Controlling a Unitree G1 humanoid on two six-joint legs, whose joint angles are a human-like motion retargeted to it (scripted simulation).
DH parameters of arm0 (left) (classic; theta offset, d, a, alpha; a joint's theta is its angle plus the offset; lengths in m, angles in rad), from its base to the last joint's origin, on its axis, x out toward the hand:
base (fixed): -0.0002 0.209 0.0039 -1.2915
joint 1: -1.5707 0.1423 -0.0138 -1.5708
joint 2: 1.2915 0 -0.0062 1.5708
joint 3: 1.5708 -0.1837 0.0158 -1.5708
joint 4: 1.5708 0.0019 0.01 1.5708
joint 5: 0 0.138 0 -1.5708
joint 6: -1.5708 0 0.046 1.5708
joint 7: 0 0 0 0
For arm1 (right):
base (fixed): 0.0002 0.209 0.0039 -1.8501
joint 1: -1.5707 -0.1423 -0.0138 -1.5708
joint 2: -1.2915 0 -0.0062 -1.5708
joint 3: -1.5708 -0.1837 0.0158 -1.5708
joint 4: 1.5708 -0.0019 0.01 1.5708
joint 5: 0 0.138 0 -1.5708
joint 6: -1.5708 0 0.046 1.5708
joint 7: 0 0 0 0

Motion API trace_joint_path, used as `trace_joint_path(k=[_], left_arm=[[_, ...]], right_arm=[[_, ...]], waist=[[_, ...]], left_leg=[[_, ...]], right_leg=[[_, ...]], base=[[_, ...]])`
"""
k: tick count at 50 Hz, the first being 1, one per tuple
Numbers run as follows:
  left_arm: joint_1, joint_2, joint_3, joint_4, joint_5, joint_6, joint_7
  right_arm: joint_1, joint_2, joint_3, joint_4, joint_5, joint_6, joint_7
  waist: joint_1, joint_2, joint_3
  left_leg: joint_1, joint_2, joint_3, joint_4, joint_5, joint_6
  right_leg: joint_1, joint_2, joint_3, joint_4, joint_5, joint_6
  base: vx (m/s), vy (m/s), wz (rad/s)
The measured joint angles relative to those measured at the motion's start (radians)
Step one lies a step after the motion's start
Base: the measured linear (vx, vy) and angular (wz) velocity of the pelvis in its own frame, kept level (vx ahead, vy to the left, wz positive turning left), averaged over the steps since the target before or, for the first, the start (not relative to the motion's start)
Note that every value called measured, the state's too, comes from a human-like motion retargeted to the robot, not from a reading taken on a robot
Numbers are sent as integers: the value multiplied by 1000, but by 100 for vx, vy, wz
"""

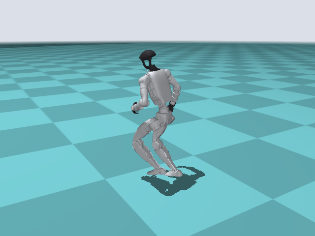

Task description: Run

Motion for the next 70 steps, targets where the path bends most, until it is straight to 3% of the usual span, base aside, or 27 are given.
trace_joint_path(k=[2,5,7,10,15,19,20,23,25,27,30,33,37,40,45,50,54,58,60,62,66,68,70], left_arm=[[50,39,57,-5,35,-7,-6],[180,86,112,-11,85,-9,-17],[273,86,128,17,99,-5,-27],[378,55,133,125,114,9,-22],[445,-30,131,424,168,61,-41],[425,-50,106,619,198,93,-39],[389,-45,101,673,201,97,-28],[254,-23,75,738,181,87,58],[147,10,47,703,133,58,139],[25,66,23,603,78,15,222],[-146,160,-14,402,26,-35,321],[-206,186,-52,237,22,-60,350],[-64,111,-63,157,49,-81,328],[101,52,-30,187,73,-82,273],[288,0,73,368,152,-51,187],[341,-88,95,724,207,-12,123],[353,-76,89,878,226,-28,118],[383,-7,114,885,226,-46,202],[382,1,126,846,213,-57,281],[388,-23,123,765,210,-75,334],[382,-40,87,541,183,-110,381],[340,-31,65,426,154,-120,400],[265,-13,34,320,127,-132,416]], right_arm=[[59,-53,-22,-200,-23,4,58],[202,-85,-59,-454,-72,0,107],[284,-80,-73,-544,-106,-5,112],[347,-52,-85,-588,-158,-22,91],[317,9,-87,-536,-225,-14,70],[205,75,-30,-453,-248,23,41],[142,92,-5,-416,-245,37,28],[-110,93,91,-358,-225,45,-55],[-305,52,147,-376,-198,26,-129],[-499,-25,189,-443,-158,-1,-209],[-711,-161,238,-569,-109,-35,-299],[-720,-245,244,-694,-112,-66,-324],[-448,-245,185,-833,-181,-98,-287],[-183,-190,112,-862,-231,-124,-220],[182,-57,-41,-750,-304,-110,-88],[335,83,-74,-477,-375,-39,-20],[280,101,-44,-327,-385,-12,-69],[83,4,-47,-280,-440,-1,-210],[-66,-40,-61,-299,-431,-9,-348],[-162,-49,-57,-363,-394,-37,-431],[-235,-57,33,-478,-334,-92,-443],[-247,-66,95,-500,-320,-115,-423],[-240,-73,151,-498,-314,-136,-397]], waist=[[-9,-18,27],[-3,-40,33],[12,-32,22],[25,1,3],[15,41,-59],[43,34,-106],[60,31,-114],[114,23,-128],[138,30,-117],[154,51,-95],[159,56,-69],[141,40,-67],[91,44,-67],[25,45,-52],[-72,36,-8],[-119,52,14],[-105,68,18],[-40,94,19],[-7,110,21],[17,114,8],[43,109,-35],[43,109,-40],[34,107,-39]], left_leg=[[-24,23,-6,150,21,11],[26,-13,-21,221,90,-1],[89,-45,-34,135,137,-21],[181,-84,-63,-92,179,-44],[319,-145,-82,-510,148,-26],[285,-198,-98,-432,-83,63],[260,-195,-106,-393,-132,63],[193,-211,-75,-348,-102,63],[137,-180,-32,-337,22,1],[50,-109,-4,-240,50,-42],[-70,3,26,28,89,-42],[-90,31,19,180,147,-47],[65,-24,-3,30,209,-97],[228,-83,-42,-196,190,-101],[388,-127,-130,-418,-23,0],[415,-89,-135,-469,128,-53],[308,-13,-56,-193,101,-36],[247,31,-32,16,-58,0],[268,52,-17,-9,-101,13],[325,52,-3,-130,-27,-1],[411,70,28,-308,210,-49],[426,80,26,-307,283,-56],[430,83,12,-271,317,-57]], right_leg=[[-32,19,14,-52,63,4],[-67,28,71,-114,262,72],[-91,10,82,-78,377,104],[-143,-39,60,101,443,112],[-197,-158,20,497,404,65],[-129,-153,32,610,350,83],[-99,-135,25,585,339,83],[41,-91,15,346,225,67],[125,-66,-11,112,111,31],[149,-38,-44,-73,80,-5],[128,-5,-60,-246,153,-20],[86,11,-27,-311,288,35],[36,-17,-8,-157,418,85],[-31,-70,-11,112,449,70],[-220,-104,10,530,374,11],[-265,-83,-3,356,370,22],[-178,-73,-13,93,324,17],[-98,-66,-48,66,60,-86],[-69,-66,-72,58,-1,-115],[-16,-55,-61,-40,102,-76],[61,-42,-28,-205,485,53],[67,-33,-18,-202,558,71],[68,-19,-15,-170,561,73]], base=[[-78,-6,7],[-58,0,7],[-40,6,-11],[-28,9,-12],[-18,13,-1],[-20,4,6],[-28,-4,9],[-32,6,28],[-39,9,44],[-43,4,34],[-41,4,56],[-29,6,86],[-11,9,76],[1,7,60],[6,2,60],[7,-8,102],[8,-12,95],[10,-12,10],[10,-10,-34],[8,-7,-56],[3,-5,-65],[-3,-4,-48],[-2,-2,-15]])
